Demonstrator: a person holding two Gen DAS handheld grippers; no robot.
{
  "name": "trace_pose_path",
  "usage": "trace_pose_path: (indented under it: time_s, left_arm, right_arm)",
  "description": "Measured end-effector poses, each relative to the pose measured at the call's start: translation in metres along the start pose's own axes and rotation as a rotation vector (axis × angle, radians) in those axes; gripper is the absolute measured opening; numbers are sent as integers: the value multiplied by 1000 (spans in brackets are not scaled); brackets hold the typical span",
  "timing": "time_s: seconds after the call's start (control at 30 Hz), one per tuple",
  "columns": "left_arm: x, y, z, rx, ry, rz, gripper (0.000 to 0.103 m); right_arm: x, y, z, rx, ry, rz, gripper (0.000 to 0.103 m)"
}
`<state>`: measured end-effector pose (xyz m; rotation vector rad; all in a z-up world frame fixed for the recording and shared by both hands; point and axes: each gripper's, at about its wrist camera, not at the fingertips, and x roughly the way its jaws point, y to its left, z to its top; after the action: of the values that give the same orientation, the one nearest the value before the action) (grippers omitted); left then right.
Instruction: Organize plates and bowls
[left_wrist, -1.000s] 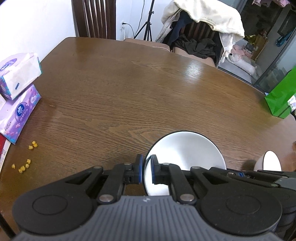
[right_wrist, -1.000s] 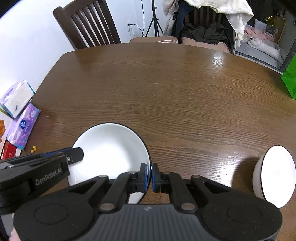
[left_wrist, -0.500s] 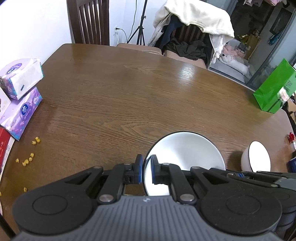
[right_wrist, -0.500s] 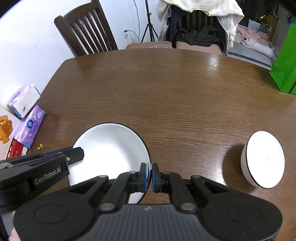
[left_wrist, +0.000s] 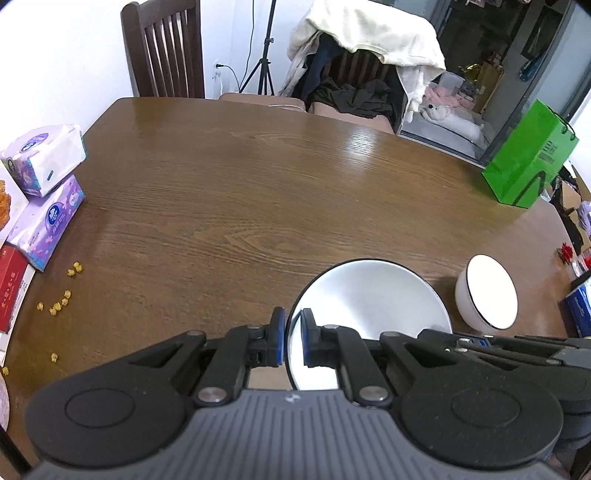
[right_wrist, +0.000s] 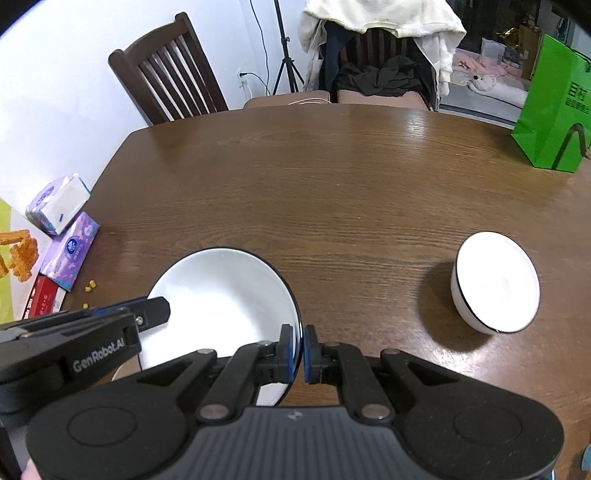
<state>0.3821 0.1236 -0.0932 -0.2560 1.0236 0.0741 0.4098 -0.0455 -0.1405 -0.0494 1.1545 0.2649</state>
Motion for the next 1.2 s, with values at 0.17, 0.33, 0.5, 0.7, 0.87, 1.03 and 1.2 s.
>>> trace_pose_path:
  time_s: [0.17, 0.33, 0.5, 0.7, 0.87, 1.03, 1.2]
  left_arm:
    - [-11, -10, -11, 16, 1, -4, 9]
    - [-18, -21, -20, 39, 7, -16, 9]
    - [-24, -33, -27, 60, 13, -31, 9]
    - [-29, -47, -38, 86, 11, -41, 9]
    - [-34, -55, -45, 106, 15, -53, 9]
    - [-37, -64, -50, 133, 13, -63, 9]
    - [-39, -74, -56, 157, 17, -73, 9]
  right_arm:
    - [-14, -8, -12, 15, -9, 1, 5]
    - [-24, -17, -23, 35, -12, -4, 5]
    - [-34, -27, -32, 53, -16, -11, 5]
    - [-45, -42, -44, 76, -21, -16, 5]
    - [-50, -52, -53, 100, -20, -12, 5]
    - [-56, -61, -62, 118, -29, -15, 5]
    - [-62, -68, -71, 139, -33, -20, 5]
